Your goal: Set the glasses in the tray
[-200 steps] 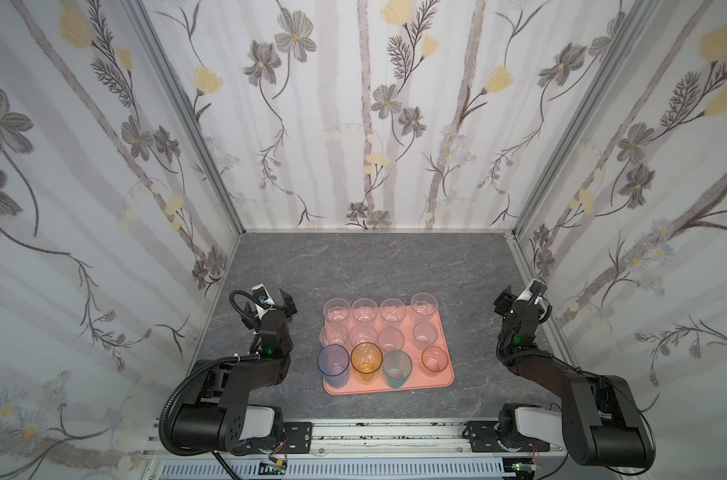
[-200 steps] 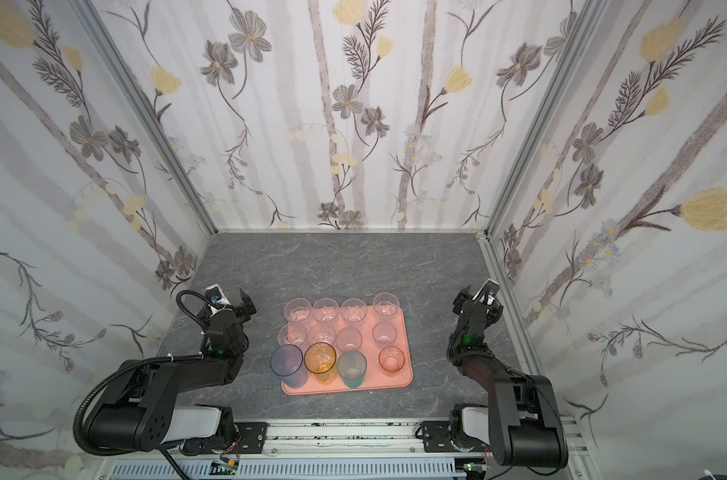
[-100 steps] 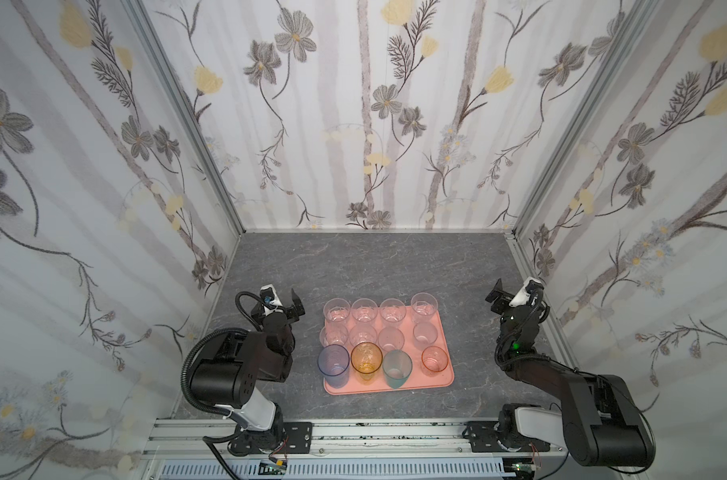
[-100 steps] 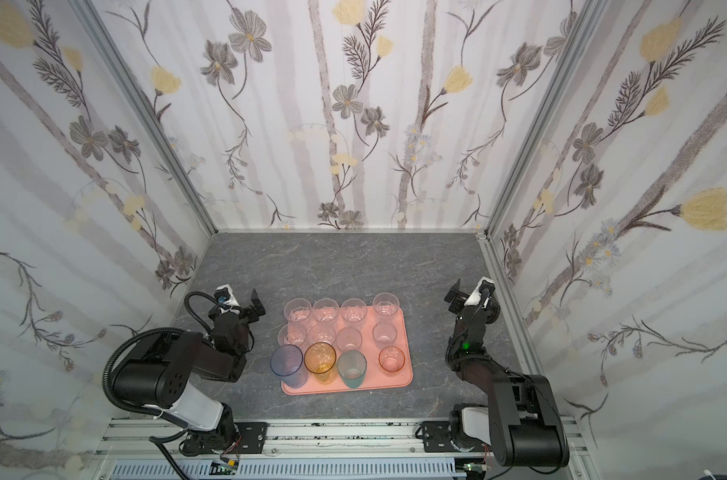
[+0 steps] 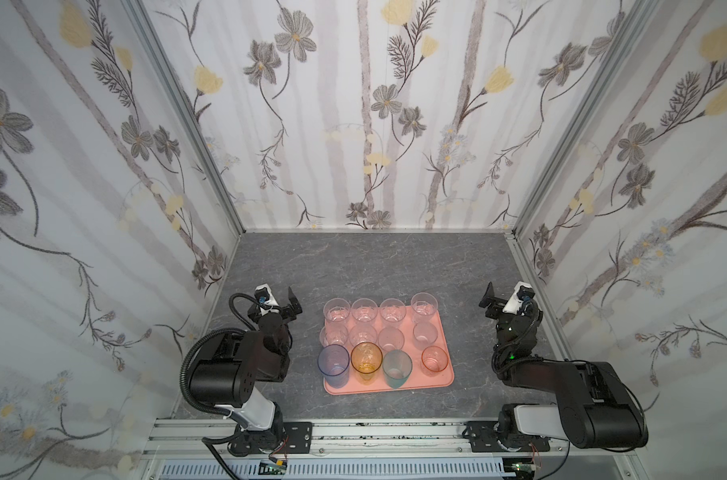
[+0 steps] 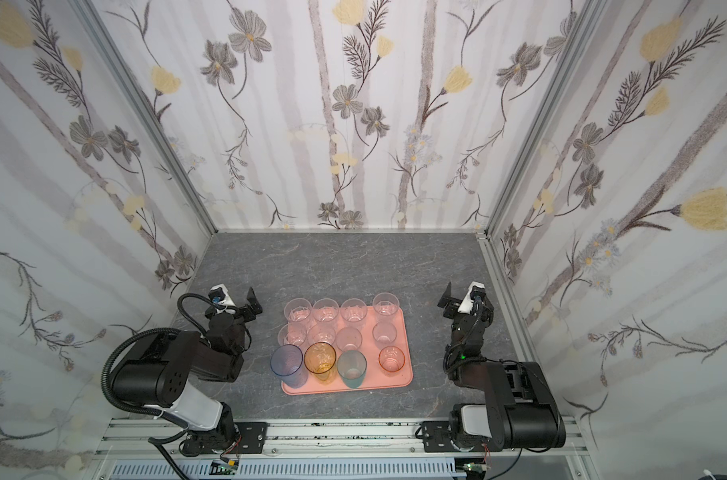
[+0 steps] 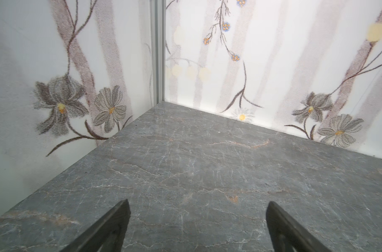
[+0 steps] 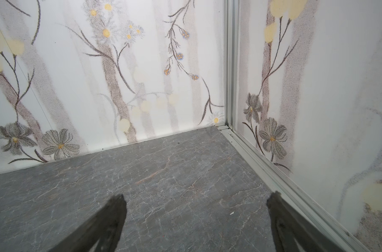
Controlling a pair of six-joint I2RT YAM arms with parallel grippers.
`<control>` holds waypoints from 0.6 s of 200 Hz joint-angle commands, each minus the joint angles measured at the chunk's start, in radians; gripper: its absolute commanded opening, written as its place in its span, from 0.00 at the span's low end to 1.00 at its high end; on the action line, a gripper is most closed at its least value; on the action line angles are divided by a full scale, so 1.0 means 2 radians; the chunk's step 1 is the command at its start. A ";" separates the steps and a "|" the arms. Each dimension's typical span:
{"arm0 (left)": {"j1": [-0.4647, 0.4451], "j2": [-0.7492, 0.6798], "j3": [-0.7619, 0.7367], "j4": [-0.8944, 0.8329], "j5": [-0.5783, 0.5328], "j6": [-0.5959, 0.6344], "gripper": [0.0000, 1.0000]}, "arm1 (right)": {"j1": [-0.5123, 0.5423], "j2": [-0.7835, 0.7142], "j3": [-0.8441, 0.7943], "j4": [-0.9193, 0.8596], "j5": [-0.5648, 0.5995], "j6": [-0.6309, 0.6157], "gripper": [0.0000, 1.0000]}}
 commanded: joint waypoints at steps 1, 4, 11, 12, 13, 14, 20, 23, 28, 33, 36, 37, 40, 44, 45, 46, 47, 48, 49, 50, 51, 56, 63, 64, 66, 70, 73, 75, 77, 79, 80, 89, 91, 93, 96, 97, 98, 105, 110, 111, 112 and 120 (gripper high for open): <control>0.001 0.000 0.001 0.021 0.023 0.003 1.00 | 0.002 0.002 0.000 0.030 0.001 -0.010 1.00; 0.001 0.000 0.000 0.021 0.026 0.005 1.00 | 0.002 0.003 0.000 0.031 0.001 -0.010 1.00; 0.001 0.000 0.001 0.021 0.033 0.007 1.00 | 0.002 0.002 0.000 0.029 0.001 -0.010 1.00; 0.001 0.000 0.001 0.021 0.034 0.007 1.00 | 0.002 0.002 0.000 0.029 0.001 -0.011 1.00; 0.001 -0.001 0.001 0.021 0.034 0.008 1.00 | 0.002 0.002 0.001 0.029 0.001 -0.010 1.00; 0.001 -0.001 0.001 0.021 0.035 0.008 1.00 | 0.002 0.002 0.001 0.028 0.001 -0.010 1.00; 0.001 0.000 0.000 0.021 0.037 0.008 1.00 | 0.002 0.002 0.001 0.028 0.001 -0.011 1.00; 0.000 -0.001 0.001 0.021 0.037 0.008 1.00 | 0.002 0.002 0.001 0.029 0.001 -0.011 1.00; 0.001 -0.001 0.001 0.021 0.036 0.008 1.00 | 0.002 0.002 0.001 0.029 0.001 -0.011 1.00; 0.001 -0.001 0.000 0.021 0.034 0.008 1.00 | 0.002 0.003 0.001 0.029 0.001 -0.011 1.00; 0.001 -0.001 0.001 0.020 0.034 0.007 1.00 | 0.002 0.003 0.001 0.029 0.001 -0.011 1.00; 0.001 -0.001 0.001 0.021 0.033 0.007 1.00 | 0.002 0.003 0.001 0.029 0.001 -0.011 1.00; 0.001 -0.001 0.001 0.021 0.033 0.006 1.00 | 0.002 0.003 0.001 0.029 0.001 -0.011 1.00; 0.001 -0.001 0.001 0.020 0.032 0.006 1.00 | 0.002 0.002 0.001 0.028 0.001 -0.011 1.00; 0.001 -0.001 0.001 0.020 0.032 0.006 1.00 | 0.002 0.002 0.001 0.028 0.001 -0.011 1.00; 0.001 -0.001 0.001 0.020 0.032 0.006 1.00 | 0.002 0.002 0.001 0.028 0.001 -0.011 1.00; 0.001 0.000 0.001 0.020 0.031 0.006 1.00 | 0.002 0.002 0.001 0.028 0.002 -0.011 1.00; 0.001 0.000 0.001 0.020 0.031 0.006 1.00 | 0.002 0.002 0.001 0.028 0.002 -0.011 1.00; 0.001 0.000 0.001 0.020 0.031 0.006 1.00 | 0.002 0.002 0.001 0.029 0.002 -0.011 1.00; 0.001 0.000 0.001 0.021 0.032 0.006 1.00 | 0.002 0.003 0.001 0.028 0.002 -0.011 1.00; 0.001 0.001 0.001 0.021 0.032 0.007 1.00 | 0.002 0.003 0.001 0.028 0.002 -0.011 1.00; 0.001 0.000 0.001 0.020 0.031 0.006 1.00 | 0.002 0.003 0.001 0.029 0.002 -0.011 1.00; 0.001 -0.001 0.000 0.020 0.032 0.007 1.00 | 0.003 0.003 0.001 0.028 0.001 -0.011 1.00; 0.001 -0.001 0.001 0.020 0.032 0.006 1.00 | 0.003 0.003 0.002 0.028 0.001 -0.011 1.00; 0.001 -0.001 0.001 0.020 0.032 0.006 1.00 | 0.003 0.003 0.002 0.027 0.001 -0.011 1.00; 0.001 -0.001 0.001 0.021 0.032 0.006 1.00 | 0.003 0.003 0.004 0.025 0.001 -0.012 1.00; 0.001 -0.001 0.000 0.020 0.032 0.006 1.00 | 0.003 0.003 0.004 0.023 0.001 -0.012 1.00; 0.001 -0.001 0.000 0.021 0.032 0.006 1.00 | 0.003 0.003 0.005 0.023 0.001 -0.013 1.00; 0.001 -0.001 0.001 0.020 0.032 0.006 1.00 | 0.004 0.004 0.006 0.021 0.000 -0.013 1.00; 0.001 -0.001 0.000 0.021 0.032 0.006 1.00 | 0.003 0.004 0.006 0.022 0.001 -0.014 1.00; 0.001 -0.001 0.000 0.021 0.032 0.006 1.00 | 0.004 0.004 0.006 0.022 0.001 -0.014 1.00; 0.001 -0.001 0.000 0.020 0.032 0.006 1.00 | 0.004 0.004 0.006 0.021 0.001 -0.014 1.00; 0.001 -0.001 0.001 0.020 0.032 0.006 1.00 | 0.003 0.004 0.006 0.021 0.000 -0.014 1.00; 0.001 -0.001 0.000 0.021 0.032 0.006 1.00 | 0.003 0.004 0.007 0.021 0.001 -0.014 1.00; 0.001 -0.001 0.001 0.020 0.032 0.006 1.00 | 0.003 0.004 0.006 0.021 0.000 -0.014 1.00; 0.001 -0.001 0.000 0.020 0.032 0.006 1.00 | 0.004 0.004 0.006 0.021 0.000 -0.014 1.00; 0.001 -0.001 0.000 0.020 0.032 0.006 1.00 | 0.004 0.004 0.006 0.021 0.000 -0.014 1.00; 0.001 -0.001 0.000 0.021 0.032 0.006 1.00 | 0.004 0.004 0.006 0.021 0.001 -0.014 1.00; 0.001 -0.001 0.001 0.020 0.032 0.006 1.00 | 0.004 0.004 0.006 0.021 0.000 -0.014 1.00; 0.001 0.000 0.001 0.020 0.032 0.006 1.00 | 0.004 0.004 0.006 0.020 0.000 -0.014 1.00; 0.001 0.000 0.000 0.021 0.032 0.006 1.00 | 0.003 0.004 0.006 0.020 0.001 -0.014 1.00; 0.001 0.000 0.001 0.020 0.032 0.006 1.00 | 0.004 0.004 0.007 0.021 0.000 -0.014 1.00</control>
